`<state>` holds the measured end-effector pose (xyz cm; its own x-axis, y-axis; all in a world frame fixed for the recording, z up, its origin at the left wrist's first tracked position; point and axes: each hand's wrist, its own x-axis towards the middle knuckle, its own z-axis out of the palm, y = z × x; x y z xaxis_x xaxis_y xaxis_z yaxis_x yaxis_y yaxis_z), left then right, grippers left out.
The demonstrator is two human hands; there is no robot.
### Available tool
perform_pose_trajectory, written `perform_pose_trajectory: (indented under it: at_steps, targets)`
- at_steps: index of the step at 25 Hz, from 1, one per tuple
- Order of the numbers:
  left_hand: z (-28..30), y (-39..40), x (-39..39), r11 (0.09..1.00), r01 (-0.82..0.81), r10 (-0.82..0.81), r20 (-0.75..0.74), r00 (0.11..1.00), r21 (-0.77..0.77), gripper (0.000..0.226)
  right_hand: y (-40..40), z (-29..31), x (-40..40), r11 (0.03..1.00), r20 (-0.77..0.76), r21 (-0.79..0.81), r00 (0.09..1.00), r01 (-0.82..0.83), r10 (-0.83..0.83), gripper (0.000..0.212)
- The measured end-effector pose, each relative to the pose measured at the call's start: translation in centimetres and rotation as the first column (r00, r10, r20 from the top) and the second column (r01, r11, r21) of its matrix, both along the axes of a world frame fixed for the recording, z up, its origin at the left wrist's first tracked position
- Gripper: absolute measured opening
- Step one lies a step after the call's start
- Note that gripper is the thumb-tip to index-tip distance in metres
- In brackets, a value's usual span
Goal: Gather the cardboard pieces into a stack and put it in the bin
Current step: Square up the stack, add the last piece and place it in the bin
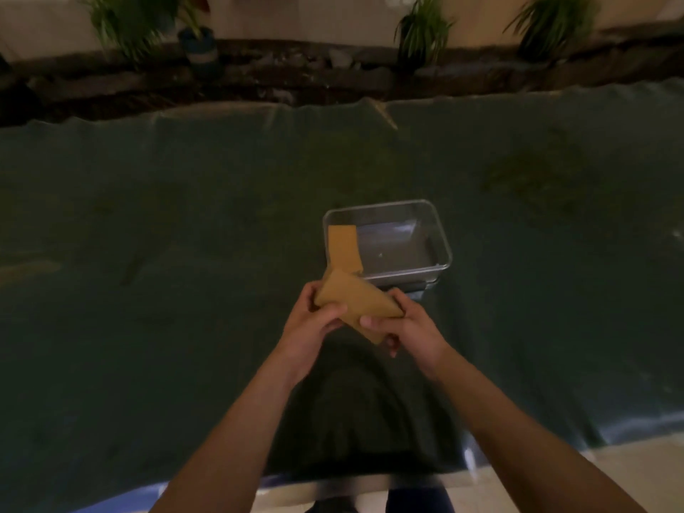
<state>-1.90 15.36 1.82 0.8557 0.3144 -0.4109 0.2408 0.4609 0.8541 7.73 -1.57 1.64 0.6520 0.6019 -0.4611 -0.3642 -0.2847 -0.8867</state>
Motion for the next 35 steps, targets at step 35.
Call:
perform_pose_trajectory:
  at_steps: [35]
  targets:
    - [6.4,-7.3,23.8,0.992,-0.038,0.061,-0.194,0.979,0.122,0.064,1.6,8.0,20.6,0.977,-0.172,0.034,0.965,0.209,-0.200,0.043]
